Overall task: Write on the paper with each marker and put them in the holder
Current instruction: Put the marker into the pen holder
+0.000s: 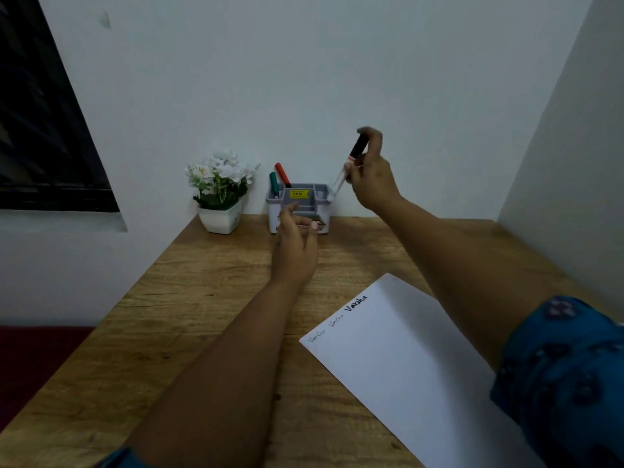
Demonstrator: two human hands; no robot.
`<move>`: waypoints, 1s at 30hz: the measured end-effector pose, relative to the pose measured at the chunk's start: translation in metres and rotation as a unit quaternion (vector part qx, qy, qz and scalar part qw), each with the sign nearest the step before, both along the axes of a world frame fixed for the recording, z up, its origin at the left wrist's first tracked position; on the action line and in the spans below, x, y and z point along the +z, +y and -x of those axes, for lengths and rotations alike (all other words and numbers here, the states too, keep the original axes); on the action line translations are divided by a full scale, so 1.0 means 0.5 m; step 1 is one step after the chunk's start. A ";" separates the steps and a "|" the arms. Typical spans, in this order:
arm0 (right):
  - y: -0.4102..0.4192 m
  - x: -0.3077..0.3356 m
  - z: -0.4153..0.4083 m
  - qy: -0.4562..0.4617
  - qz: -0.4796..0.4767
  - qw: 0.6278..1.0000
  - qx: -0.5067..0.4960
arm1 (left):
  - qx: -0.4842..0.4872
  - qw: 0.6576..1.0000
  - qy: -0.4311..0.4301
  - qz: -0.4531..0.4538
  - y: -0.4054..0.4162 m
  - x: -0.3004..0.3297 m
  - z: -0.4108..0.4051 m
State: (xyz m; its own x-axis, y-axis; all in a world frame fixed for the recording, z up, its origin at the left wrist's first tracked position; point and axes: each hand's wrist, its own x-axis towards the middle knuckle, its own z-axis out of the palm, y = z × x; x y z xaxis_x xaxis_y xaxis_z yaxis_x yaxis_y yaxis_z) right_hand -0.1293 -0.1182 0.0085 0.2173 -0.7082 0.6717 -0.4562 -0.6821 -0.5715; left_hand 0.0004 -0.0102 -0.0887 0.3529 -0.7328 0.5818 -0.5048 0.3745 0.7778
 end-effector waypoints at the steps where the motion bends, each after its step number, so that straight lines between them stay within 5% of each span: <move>1: -0.008 0.001 -0.008 -0.012 0.010 1.000 -0.005 | 0.004 1.000 0.007 -0.005 -0.002 -0.002 -0.001; 13: -0.065 -0.040 -0.084 0.217 -0.011 0.976 0.007 | 0.022 0.999 0.008 -0.030 -0.011 -0.011 -0.004; 30: -0.114 -0.059 -0.110 0.400 -0.110 0.907 -0.076 | 0.008 0.999 0.010 -0.046 -0.010 -0.013 -0.004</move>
State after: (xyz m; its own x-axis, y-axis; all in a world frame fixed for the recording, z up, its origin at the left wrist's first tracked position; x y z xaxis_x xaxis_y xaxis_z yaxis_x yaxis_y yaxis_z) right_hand -0.0746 -0.1750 -0.0210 0.4620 -0.8681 0.1818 -0.8635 -0.4870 -0.1311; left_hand 0.0024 -0.0152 -0.0951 0.3756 -0.7766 0.5058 -0.4947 0.2935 0.8180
